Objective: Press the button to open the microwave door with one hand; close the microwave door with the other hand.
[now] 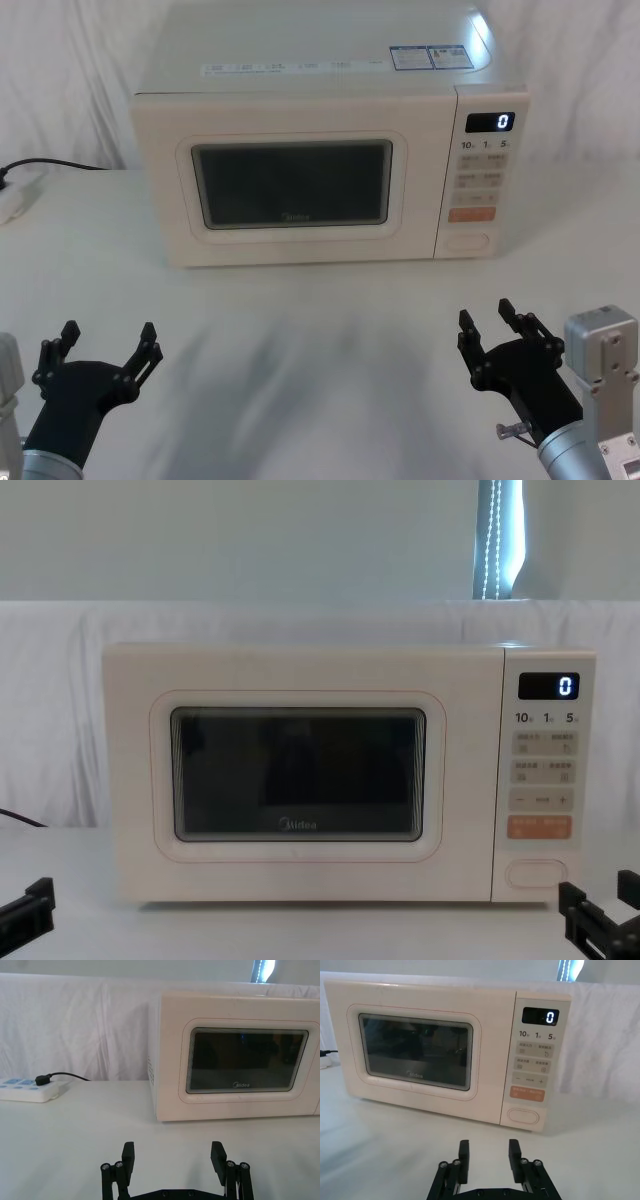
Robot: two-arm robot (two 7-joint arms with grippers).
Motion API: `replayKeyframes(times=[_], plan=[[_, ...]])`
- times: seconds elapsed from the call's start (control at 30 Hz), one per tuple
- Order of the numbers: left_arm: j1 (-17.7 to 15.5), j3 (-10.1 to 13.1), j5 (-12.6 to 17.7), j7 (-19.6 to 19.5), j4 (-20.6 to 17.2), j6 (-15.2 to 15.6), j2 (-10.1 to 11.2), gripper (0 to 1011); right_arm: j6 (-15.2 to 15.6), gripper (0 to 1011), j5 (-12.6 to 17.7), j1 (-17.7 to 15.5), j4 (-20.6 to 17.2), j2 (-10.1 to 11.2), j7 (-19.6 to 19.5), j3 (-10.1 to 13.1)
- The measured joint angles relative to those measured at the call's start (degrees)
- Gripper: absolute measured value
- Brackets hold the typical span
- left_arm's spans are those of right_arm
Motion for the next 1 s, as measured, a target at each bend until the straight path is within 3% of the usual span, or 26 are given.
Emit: replayKeyframes(times=[0.6,1.0], plan=[[0.0,0.0,0.0,0.0,0.0,0.0,0.0,1001,0.0,4,0.0,0.0,0.0,0.0,0.0,0.0],[0.0,0.0,0.0,0.0,0.0,0.0,0.0,1001,0.0,0,0.1,0.3,0.4,-0.5,0.5,0.3]])
